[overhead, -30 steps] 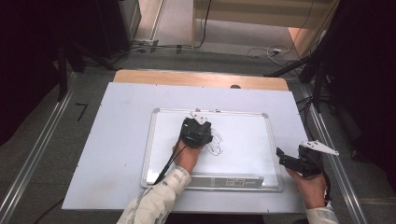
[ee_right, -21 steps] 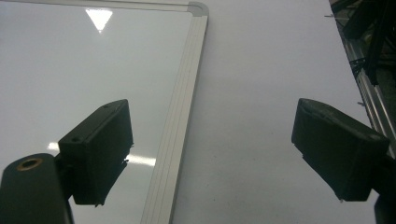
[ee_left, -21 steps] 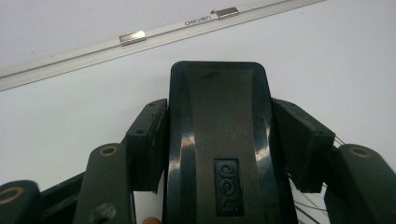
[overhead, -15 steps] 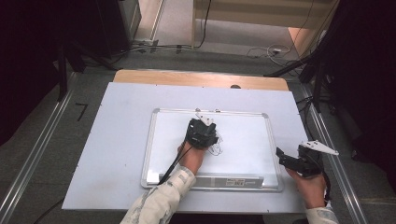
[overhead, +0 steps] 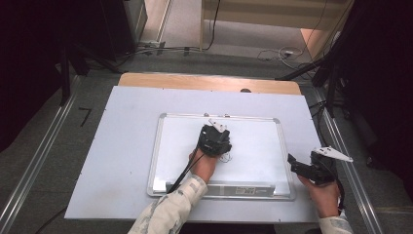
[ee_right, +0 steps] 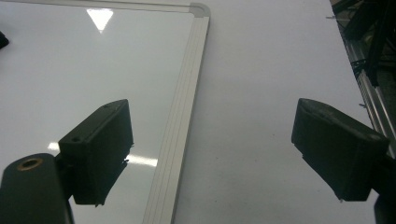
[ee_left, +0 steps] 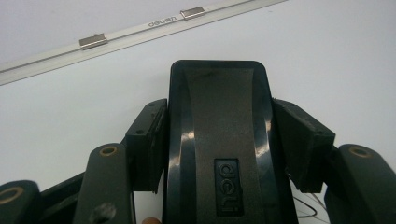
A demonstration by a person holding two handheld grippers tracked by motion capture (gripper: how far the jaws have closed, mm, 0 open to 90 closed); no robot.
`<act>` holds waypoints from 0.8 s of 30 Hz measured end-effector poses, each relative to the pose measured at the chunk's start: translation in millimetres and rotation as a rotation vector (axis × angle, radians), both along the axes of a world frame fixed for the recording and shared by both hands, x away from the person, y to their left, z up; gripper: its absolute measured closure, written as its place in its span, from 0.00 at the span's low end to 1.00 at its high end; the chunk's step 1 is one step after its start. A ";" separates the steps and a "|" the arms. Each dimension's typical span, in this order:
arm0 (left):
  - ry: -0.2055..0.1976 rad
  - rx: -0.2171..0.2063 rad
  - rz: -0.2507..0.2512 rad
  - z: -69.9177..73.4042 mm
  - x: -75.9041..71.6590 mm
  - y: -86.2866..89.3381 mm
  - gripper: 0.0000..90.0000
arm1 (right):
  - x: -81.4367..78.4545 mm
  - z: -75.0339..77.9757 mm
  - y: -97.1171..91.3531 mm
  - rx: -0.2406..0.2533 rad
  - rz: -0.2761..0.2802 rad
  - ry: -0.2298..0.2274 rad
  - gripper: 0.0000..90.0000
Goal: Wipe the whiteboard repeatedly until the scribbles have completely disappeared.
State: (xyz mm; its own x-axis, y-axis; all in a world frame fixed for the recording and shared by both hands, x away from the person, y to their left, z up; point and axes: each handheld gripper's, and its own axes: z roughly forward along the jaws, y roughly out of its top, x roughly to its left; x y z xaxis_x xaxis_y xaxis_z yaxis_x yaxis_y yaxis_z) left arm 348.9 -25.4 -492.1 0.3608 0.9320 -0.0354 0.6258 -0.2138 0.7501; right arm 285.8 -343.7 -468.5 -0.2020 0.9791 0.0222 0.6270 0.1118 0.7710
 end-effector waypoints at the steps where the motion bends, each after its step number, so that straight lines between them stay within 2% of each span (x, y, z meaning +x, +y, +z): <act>1: -0.001 0.000 -0.003 -0.1 0.0 -0.9 0.44 | 0.1 0.0 0.1 0.000 0.000 0.000 0.13; 24: 0.016 0.001 -0.061 0.5 -3.8 -26.1 0.44 | 0.3 0.3 0.9 0.002 0.001 -0.001 0.13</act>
State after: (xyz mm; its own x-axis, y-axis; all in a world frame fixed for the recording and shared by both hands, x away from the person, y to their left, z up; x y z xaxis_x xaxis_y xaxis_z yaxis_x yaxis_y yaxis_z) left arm 345.0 -51.5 -491.6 0.4161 0.9084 -0.0411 0.6239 -0.2523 0.7396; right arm 286.2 -342.8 -468.2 -0.2026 0.9790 0.0243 0.6261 0.1104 0.7719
